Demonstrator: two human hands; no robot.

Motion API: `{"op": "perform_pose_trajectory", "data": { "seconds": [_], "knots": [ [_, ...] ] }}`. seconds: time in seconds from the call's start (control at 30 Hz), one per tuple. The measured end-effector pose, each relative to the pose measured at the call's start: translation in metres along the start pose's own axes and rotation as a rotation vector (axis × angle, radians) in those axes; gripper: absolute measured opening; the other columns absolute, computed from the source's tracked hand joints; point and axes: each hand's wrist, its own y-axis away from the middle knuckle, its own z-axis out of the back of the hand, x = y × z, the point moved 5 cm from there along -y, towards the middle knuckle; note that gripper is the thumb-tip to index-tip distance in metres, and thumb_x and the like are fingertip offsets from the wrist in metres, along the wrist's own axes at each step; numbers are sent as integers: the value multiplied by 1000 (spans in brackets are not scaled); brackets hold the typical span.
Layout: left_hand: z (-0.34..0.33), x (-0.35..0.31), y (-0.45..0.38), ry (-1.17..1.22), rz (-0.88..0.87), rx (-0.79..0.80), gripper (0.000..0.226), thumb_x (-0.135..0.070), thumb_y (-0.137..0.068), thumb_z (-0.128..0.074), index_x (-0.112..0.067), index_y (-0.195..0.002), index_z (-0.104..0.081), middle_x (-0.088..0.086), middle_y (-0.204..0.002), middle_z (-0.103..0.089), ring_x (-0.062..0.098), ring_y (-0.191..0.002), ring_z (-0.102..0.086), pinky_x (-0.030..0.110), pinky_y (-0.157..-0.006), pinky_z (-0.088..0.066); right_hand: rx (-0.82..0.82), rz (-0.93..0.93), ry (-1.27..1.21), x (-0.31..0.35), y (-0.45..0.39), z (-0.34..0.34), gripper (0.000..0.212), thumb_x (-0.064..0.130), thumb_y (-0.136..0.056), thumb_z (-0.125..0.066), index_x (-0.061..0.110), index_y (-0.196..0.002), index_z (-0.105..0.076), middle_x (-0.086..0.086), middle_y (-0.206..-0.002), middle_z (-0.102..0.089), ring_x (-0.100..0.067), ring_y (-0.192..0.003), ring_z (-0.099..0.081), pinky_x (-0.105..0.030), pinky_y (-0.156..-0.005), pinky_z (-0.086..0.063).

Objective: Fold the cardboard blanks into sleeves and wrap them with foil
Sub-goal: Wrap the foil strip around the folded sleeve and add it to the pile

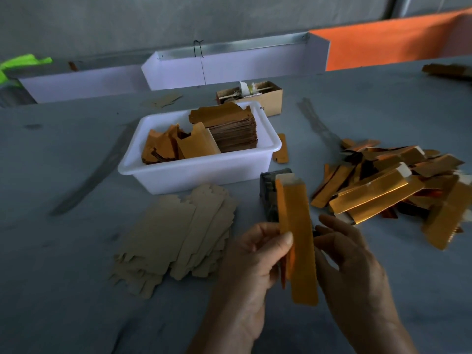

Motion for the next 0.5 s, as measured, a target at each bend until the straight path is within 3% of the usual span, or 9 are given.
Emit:
{"op": "perform_pose_trajectory", "data": {
  "seconds": [0.07, 0.17, 0.33, 0.43, 0.5],
  "knots": [
    [-1, 0, -3, -110, -10, 5, 16, -12, -85, -64, -18, -71, -68, -3, -60, -64, 2, -47, -54, 10, -39, -35, -13, 0, -33, 0, 2, -1, 5, 20, -77, -71, 19, -81, -69, 11, -131, -49, -9, -113, -53, -22, -84, -43],
    [0, 0, -7, -248, -37, -5, 14, -17, -87, -64, -23, -75, -67, -7, -64, -67, -1, -53, -59, 10, -44, -39, -40, 45, -29, 3, 3, -1, 5, 18, -76, -70, 17, -78, -66, 7, -126, -53, -11, -107, -56, -26, -82, -46],
    [0, 2, -6, -302, -32, -33, 8, -24, -88, -64, -27, -81, -67, -5, -75, -71, 4, -64, -64, 15, -51, -45, -56, 150, 70, 10, 0, -1, 8, 10, -75, -73, 10, -73, -65, 7, -104, -57, -2, -82, -56, -7, -63, -42],
    [-1, 0, -7, -286, -15, -25, 7, -21, -88, -65, -24, -82, -67, -4, -79, -72, 5, -68, -67, 15, -55, -49, -15, 177, 70, 8, -1, 4, 7, 11, -75, -72, 11, -72, -65, 12, -97, -55, 5, -78, -54, 0, -66, -42],
    [-2, -1, -6, -258, -1, -23, 8, -19, -87, -65, -22, -81, -67, -2, -78, -72, 4, -67, -66, 10, -51, -46, 32, 162, 22, 7, -1, 7, 8, 13, -78, -68, 18, -73, -63, 16, -98, -55, 7, -79, -55, -3, -64, -43]
  ]
}}
